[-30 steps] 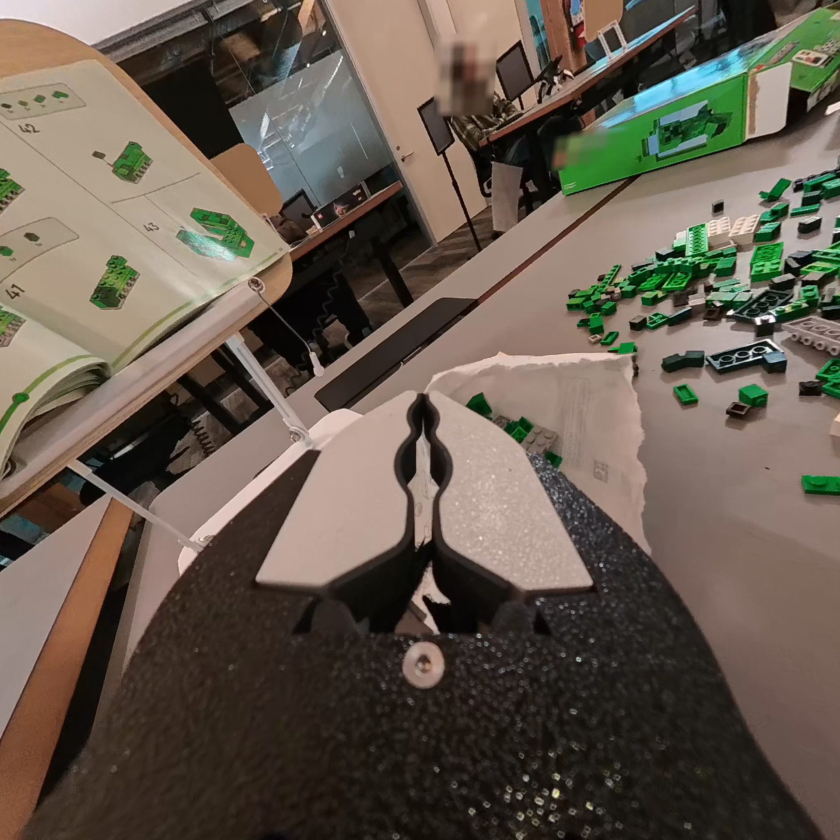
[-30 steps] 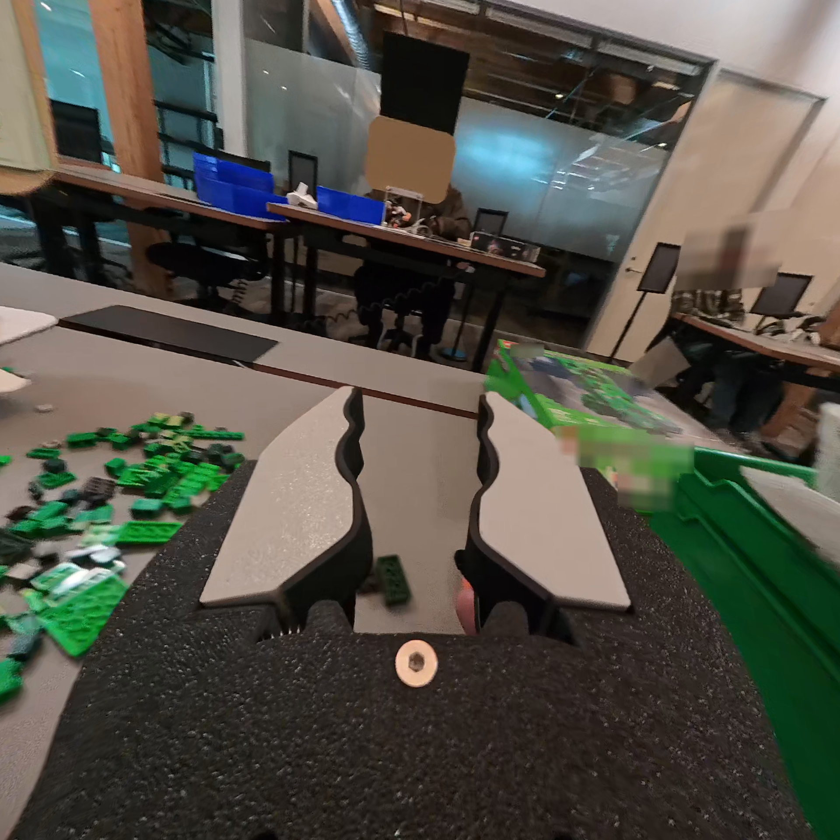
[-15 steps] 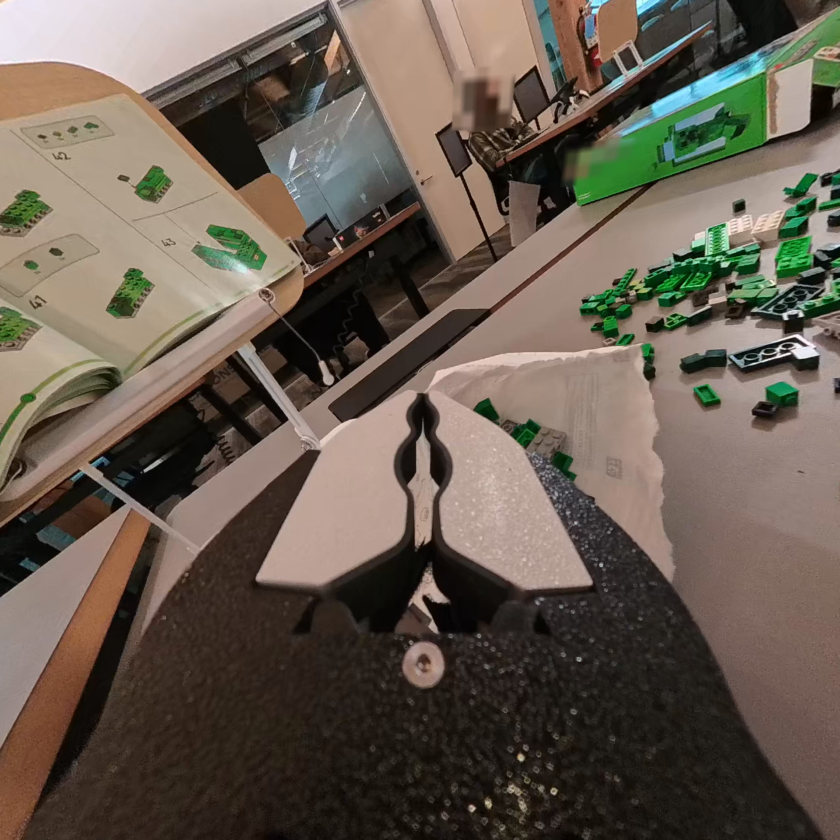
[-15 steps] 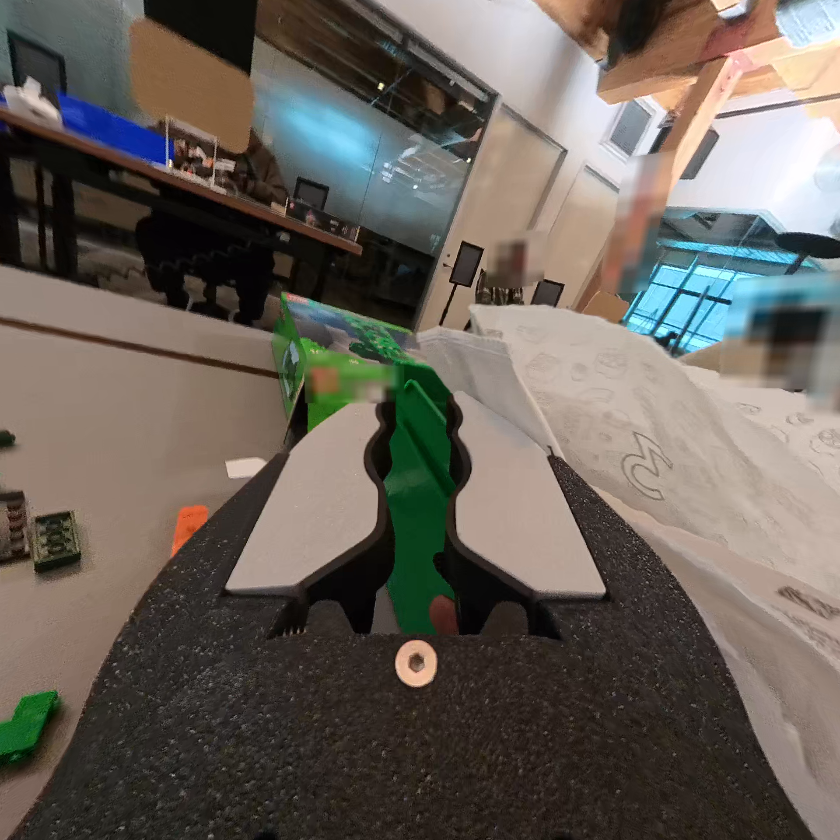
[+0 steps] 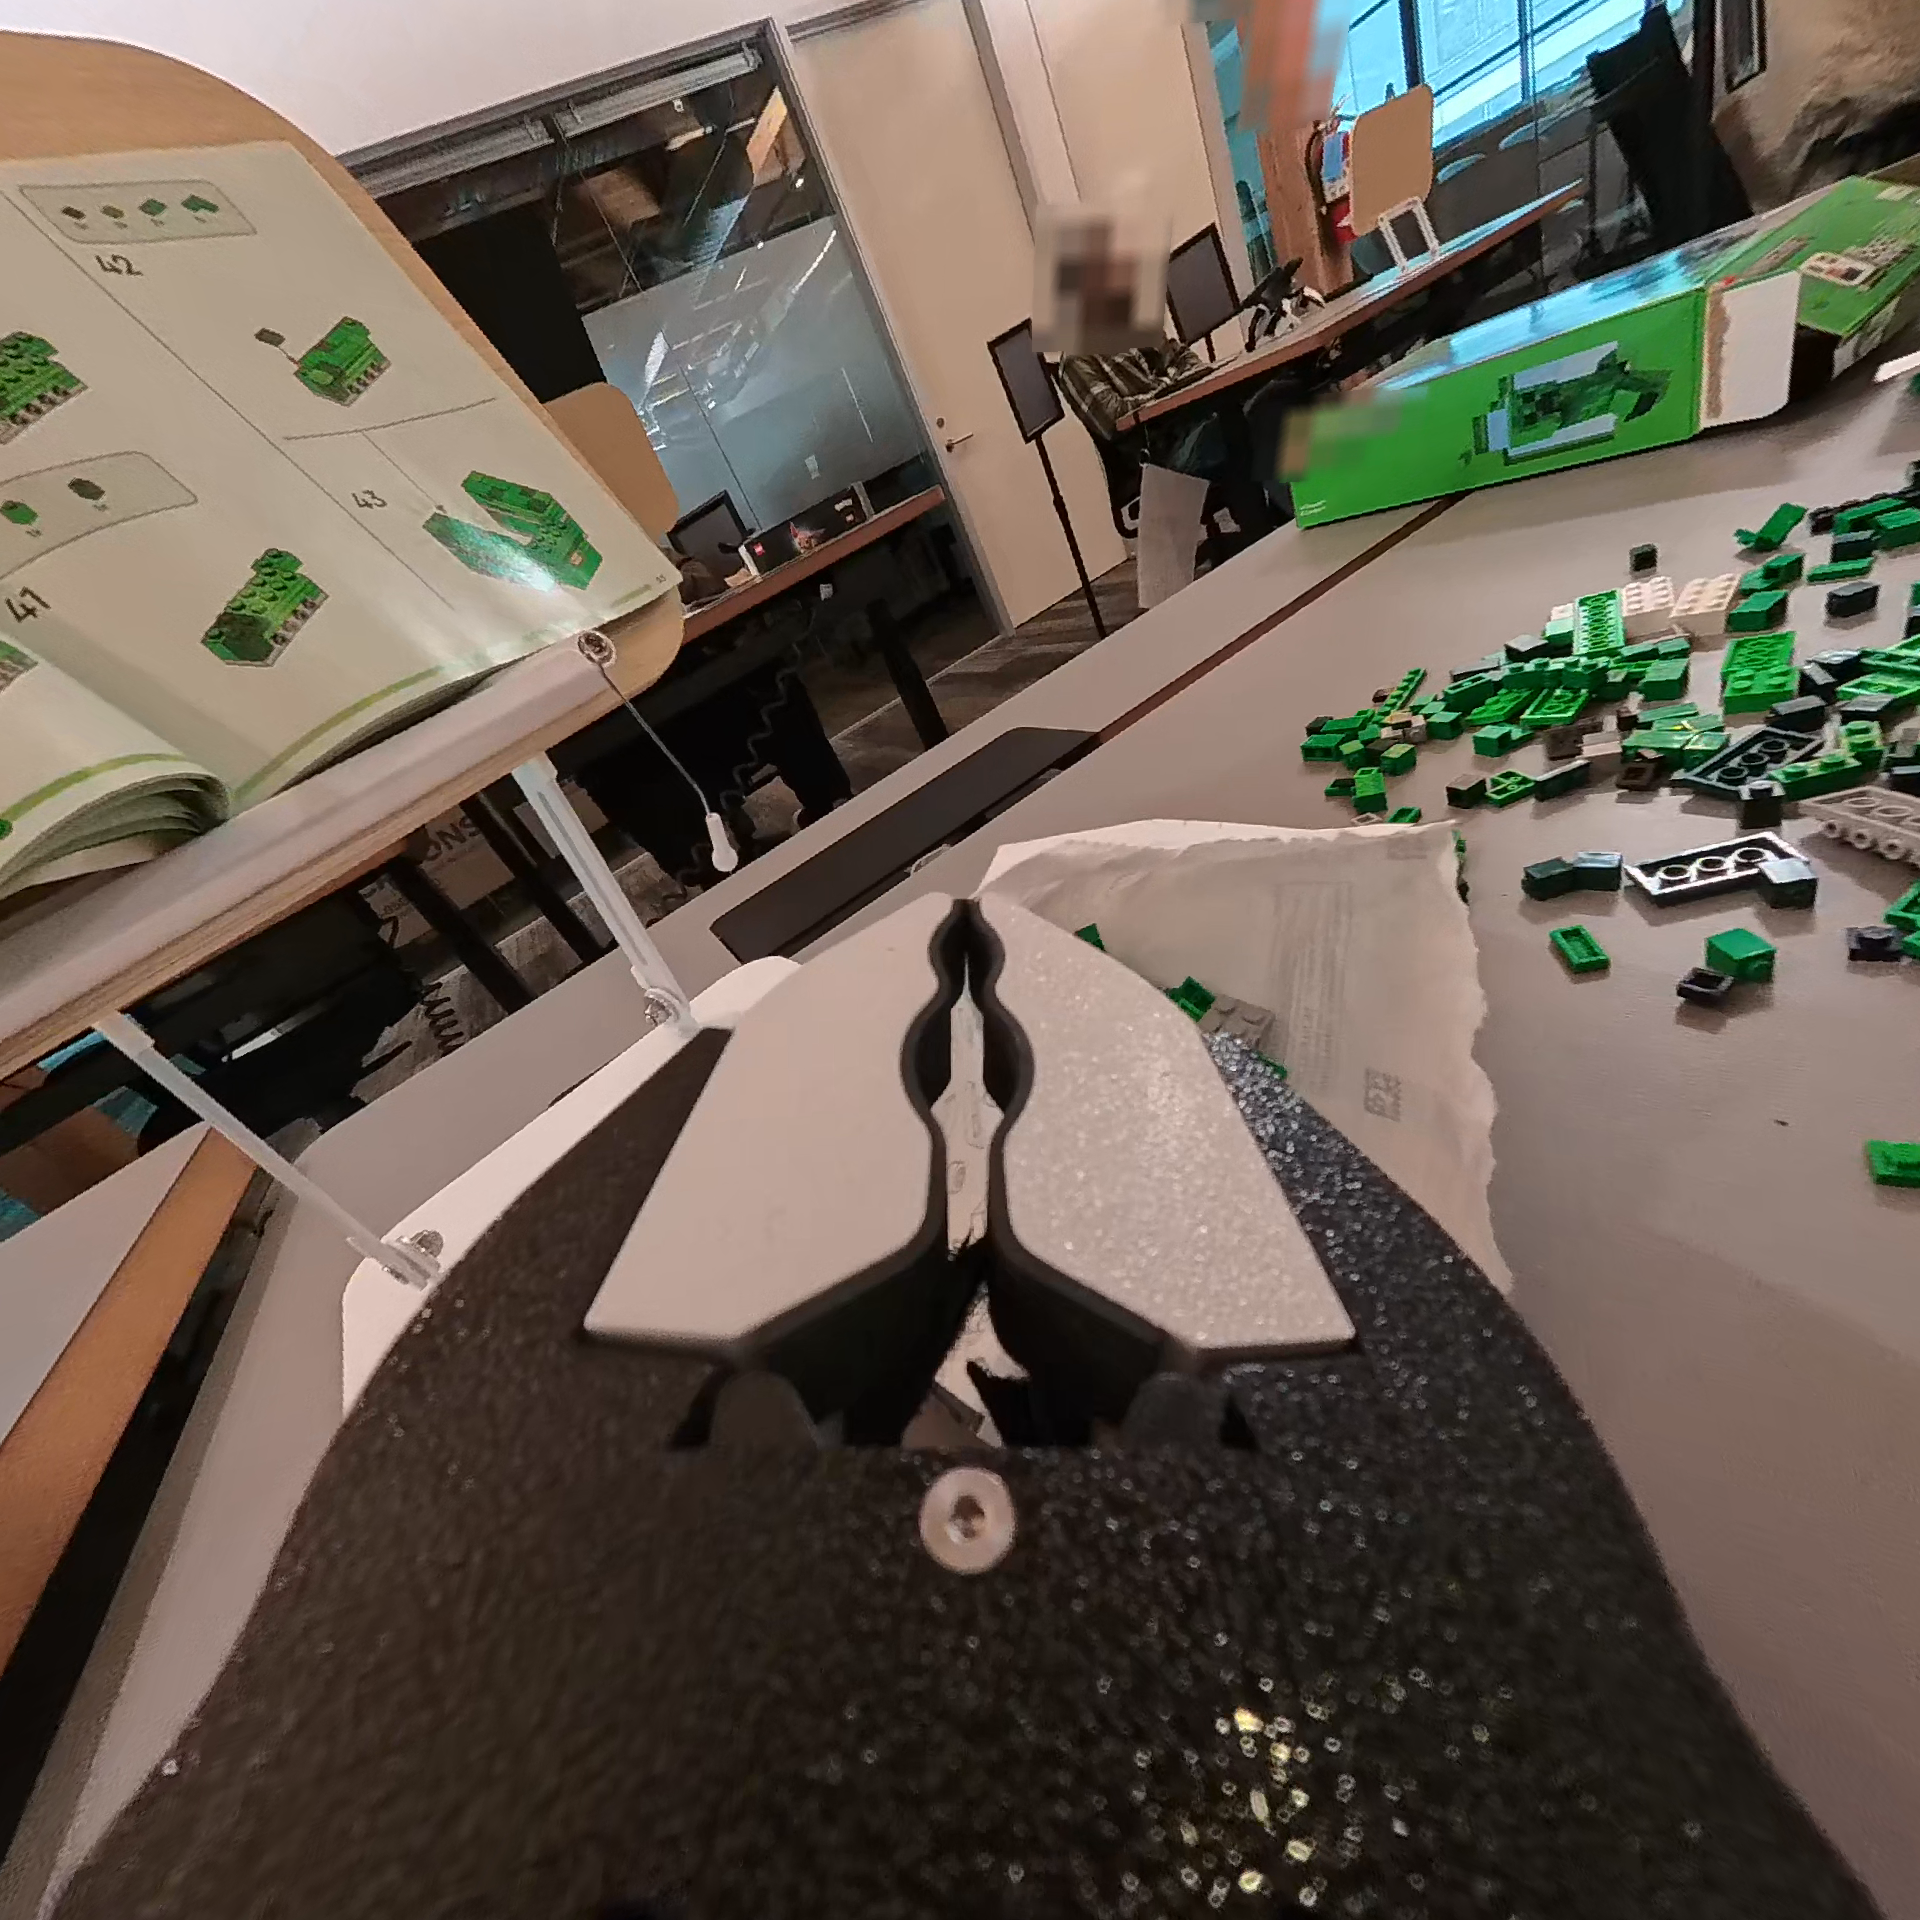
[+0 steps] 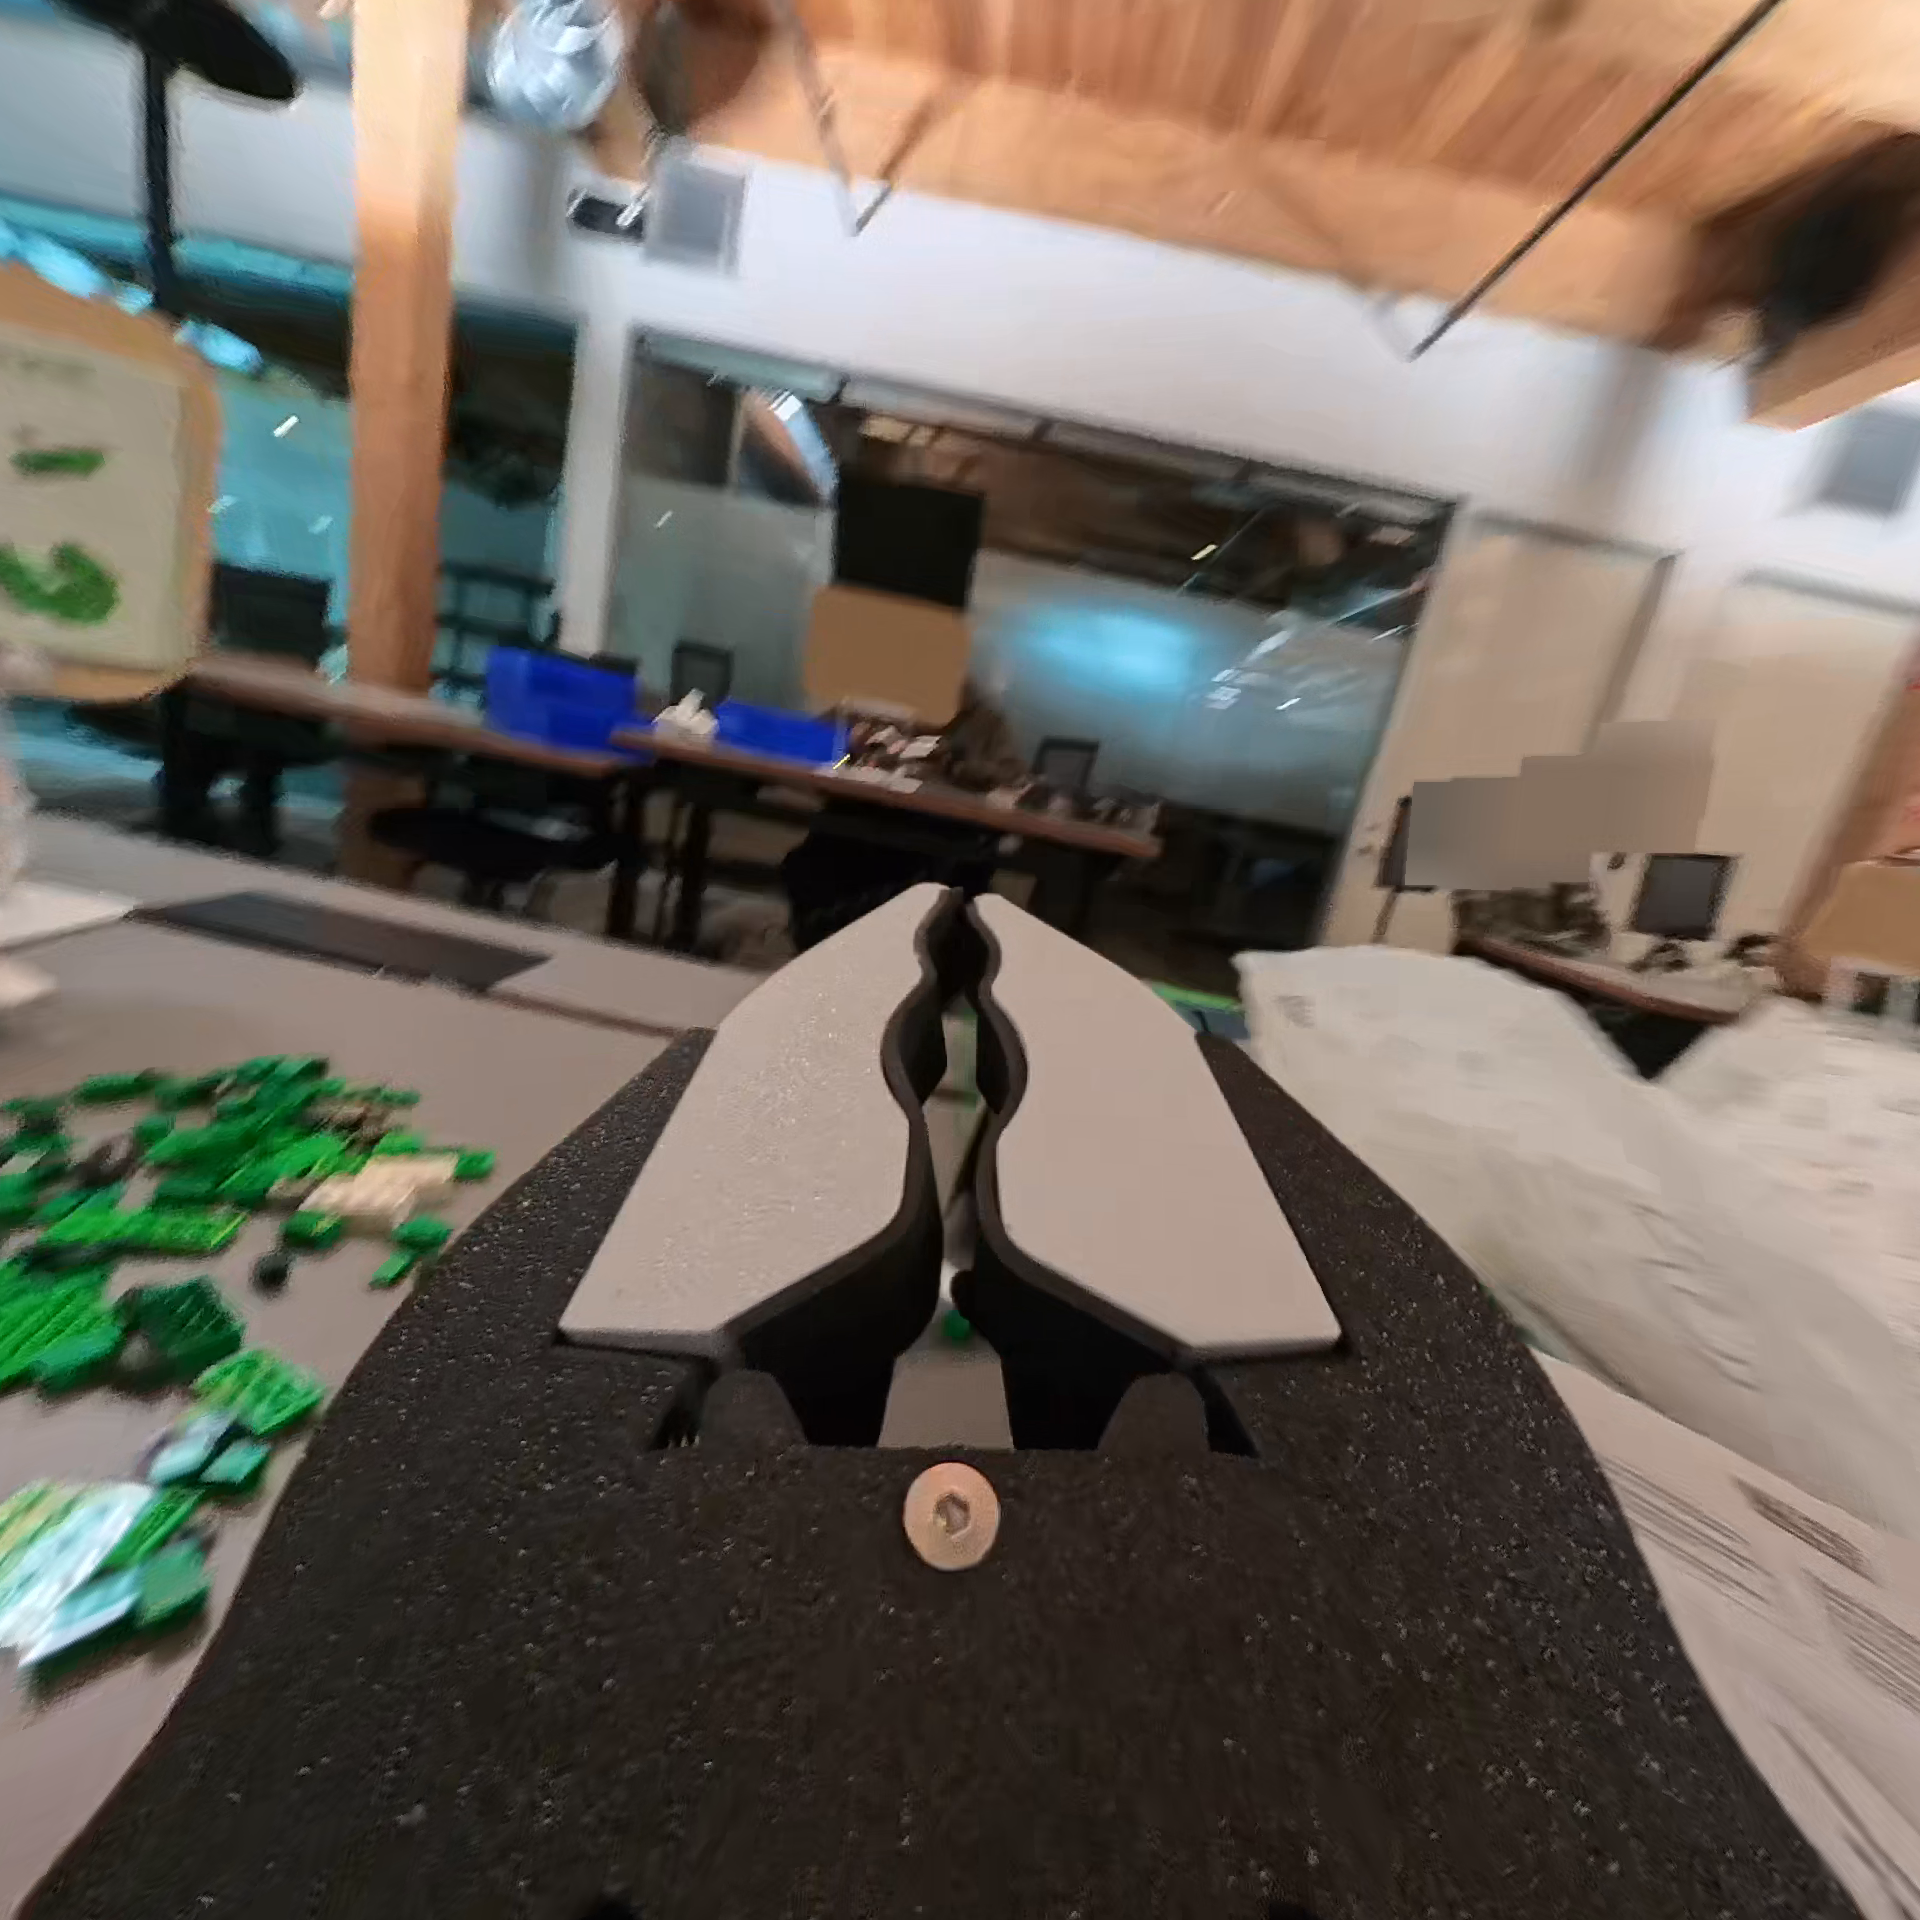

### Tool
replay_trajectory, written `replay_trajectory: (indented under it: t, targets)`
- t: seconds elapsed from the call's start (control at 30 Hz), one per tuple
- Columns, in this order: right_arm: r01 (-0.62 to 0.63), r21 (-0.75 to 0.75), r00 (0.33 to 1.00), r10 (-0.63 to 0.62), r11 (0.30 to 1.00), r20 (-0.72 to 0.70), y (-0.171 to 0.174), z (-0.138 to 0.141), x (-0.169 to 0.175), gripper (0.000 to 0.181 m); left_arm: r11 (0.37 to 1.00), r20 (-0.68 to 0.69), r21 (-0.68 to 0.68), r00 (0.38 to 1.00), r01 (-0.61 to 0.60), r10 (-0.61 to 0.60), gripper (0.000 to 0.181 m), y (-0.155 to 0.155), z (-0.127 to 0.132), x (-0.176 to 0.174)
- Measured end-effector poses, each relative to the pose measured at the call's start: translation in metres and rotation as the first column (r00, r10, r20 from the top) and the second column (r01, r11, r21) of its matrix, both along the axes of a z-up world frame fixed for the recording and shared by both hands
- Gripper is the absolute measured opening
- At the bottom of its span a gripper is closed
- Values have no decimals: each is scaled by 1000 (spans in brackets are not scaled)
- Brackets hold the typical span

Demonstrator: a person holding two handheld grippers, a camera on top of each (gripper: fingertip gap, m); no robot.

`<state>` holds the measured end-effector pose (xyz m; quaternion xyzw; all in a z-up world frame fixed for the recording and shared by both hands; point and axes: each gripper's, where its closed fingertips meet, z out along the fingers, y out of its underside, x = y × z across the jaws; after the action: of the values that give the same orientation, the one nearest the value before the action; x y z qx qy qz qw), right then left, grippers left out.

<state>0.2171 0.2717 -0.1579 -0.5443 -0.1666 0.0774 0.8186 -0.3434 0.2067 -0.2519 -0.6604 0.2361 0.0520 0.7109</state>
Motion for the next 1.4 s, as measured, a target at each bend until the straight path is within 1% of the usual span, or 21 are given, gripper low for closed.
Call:
replay_trajectory:
  t: [0.07,0.13,0.2,0.27,0.33,0.4,0.57,0.8,0.93,1.03,1.1,1.13,1.2,1.23,1.27,1.3,1.33,1.4]
  targets:
    - [121,76,988,-113,990,-104,-7,12,25,0,1000,5,0,1000,2,-2,0,0,0,0]
    - [231,110,960,-208,967,-189,-13,17,46,0,1000,8,0,1000,4,-4,0,0,0,1]
    - [258,126,947,-225,958,-230,-16,19,51,0,1000,10,-2,1000,9,-9,0,0,-1,2]
    - [239,131,950,-204,962,-237,-15,20,43,0,1000,7,-4,1000,14,-14,0,0,-1,3]
    - [210,120,964,-185,970,-190,-9,17,26,0,1000,3,-5,1000,19,-19,0,0,-2,4]
    - [202,90,975,-192,975,-112,0,10,10,0,1000,2,-3,1000,22,-22,0,0,-2,4]
    - [198,36,978,-200,980,66,17,-9,-25,0,1000,15,-4,999,31,-31,0,0,-2,4]
    - [188,-37,954,-174,981,243,36,-39,-58,0,999,15,-5,999,46,-46,0,0,-3,6]
    - [206,-46,915,-176,977,363,42,-52,-71,0,999,13,-4,999,50,-50,0,-1,-4,6]
    - [207,-46,890,-168,977,424,43,-59,-80,0,999,14,-5,999,51,-51,0,-1,-4,6]
    - [177,-65,884,-130,982,448,44,-65,-88,0,999,19,-4,999,50,-50,0,0,-4,6]
    - [142,-97,886,-82,985,457,44,-70,-95,0,999,23,-4,998,50,-50,0,0,-4,6]
    - [49,-247,897,66,968,437,45,-90,-111,0,999,33,-4,998,52,-52,0,1,-4,6]
    - [8,-323,911,127,946,393,46,-98,-120,5,999,36,-4,998,54,-53,0,1,-3,7]
    - [-42,-375,926,177,926,333,47,-101,-132,14,999,35,-3,998,54,-54,0,1,-3,7]
    - [-108,-420,930,241,901,276,47,-102,-149,18,999,30,-1,998,54,-54,0,1,-3,7]
    - [-166,-468,920,307,868,244,46,-104,-168,18,998,25,2,998,55,-55,0,0,-3,7]
    - [-223,-569,874,421,791,243,45,-110,-207,18,998,10,5,998,61,-61,0,0,-3,9]
